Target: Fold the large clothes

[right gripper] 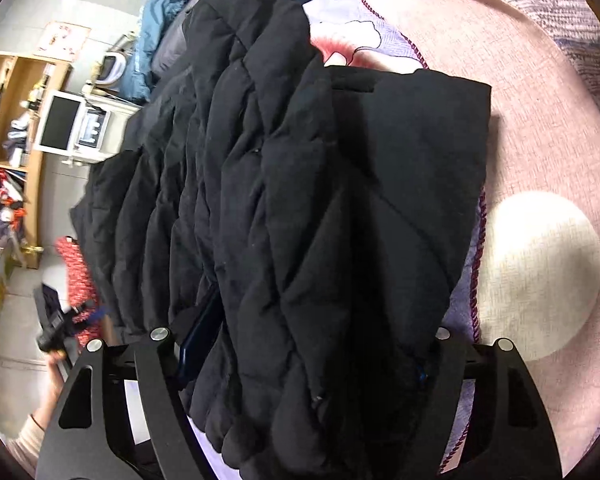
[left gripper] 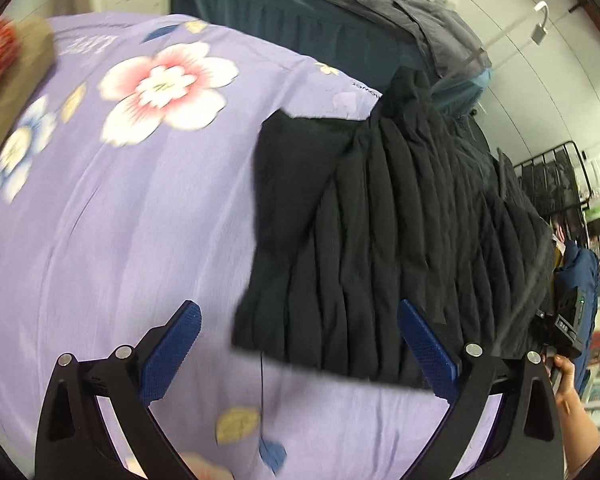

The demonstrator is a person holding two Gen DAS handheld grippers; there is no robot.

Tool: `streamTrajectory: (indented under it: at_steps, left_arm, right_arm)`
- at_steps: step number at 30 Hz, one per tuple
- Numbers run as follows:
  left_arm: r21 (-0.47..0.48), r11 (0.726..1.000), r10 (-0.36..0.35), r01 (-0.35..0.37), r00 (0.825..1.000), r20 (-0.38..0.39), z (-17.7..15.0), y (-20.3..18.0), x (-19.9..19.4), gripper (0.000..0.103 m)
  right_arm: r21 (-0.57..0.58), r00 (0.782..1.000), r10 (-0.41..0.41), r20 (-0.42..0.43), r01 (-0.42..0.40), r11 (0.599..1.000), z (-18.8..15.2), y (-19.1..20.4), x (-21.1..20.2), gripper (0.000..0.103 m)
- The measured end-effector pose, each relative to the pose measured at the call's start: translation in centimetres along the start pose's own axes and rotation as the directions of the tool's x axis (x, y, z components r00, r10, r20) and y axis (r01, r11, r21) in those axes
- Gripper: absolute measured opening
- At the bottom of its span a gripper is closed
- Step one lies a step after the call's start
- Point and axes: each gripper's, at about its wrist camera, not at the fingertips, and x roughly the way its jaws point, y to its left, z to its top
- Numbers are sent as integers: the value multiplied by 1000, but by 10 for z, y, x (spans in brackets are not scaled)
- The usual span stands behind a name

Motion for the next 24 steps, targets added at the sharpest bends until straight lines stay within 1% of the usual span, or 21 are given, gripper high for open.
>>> streamTrajectory:
  at_steps: [3,7,8,11,13,17,20,21,23,24]
  left_arm:
    - [48,998,-36,38,999,-35,20,0,28,96]
    - [102,991,-78,89,992,-102,30,-4,62,97]
    - [103,989,-91,103,989,-114,32,-3,68,98]
    - [72,982,-165,176,976,-139,40,2,83,98]
    - [79,977,-185,199,971,-149,46,3,90,98]
    - [103,970,-203,219,969,-144,61,-4,98,98]
    - [44,973,-217,225,966,-138,75,-9,103,98]
    - [34,975,-212,218,968,-134,76,-13,105,98]
    - [54,981,-181,189,975,-126,74,-20,106,96]
    - [69,981,-172,181,978,-120,71,-25,105,92]
  right_arm:
    - [22,1000,-10,1,10,1000,1,4,2,75]
    - [35,999,-34,6,34,999,1,9,5,76]
    - [37,999,-43,6,43,998,3,13,8,76]
    - [44,998,-58,7,57,997,5,16,11,77]
    - [53,998,-58,10,57,997,1,18,11,77]
    - [59,997,-75,14,74,996,-2,20,11,77]
    - [59,995,-101,17,100,993,-3,27,14,77]
    - [61,993,-116,19,115,992,-3,30,15,77]
    - [57,989,-144,23,143,988,-4,35,15,76]
    - [53,987,-157,25,156,986,-4,37,15,75]
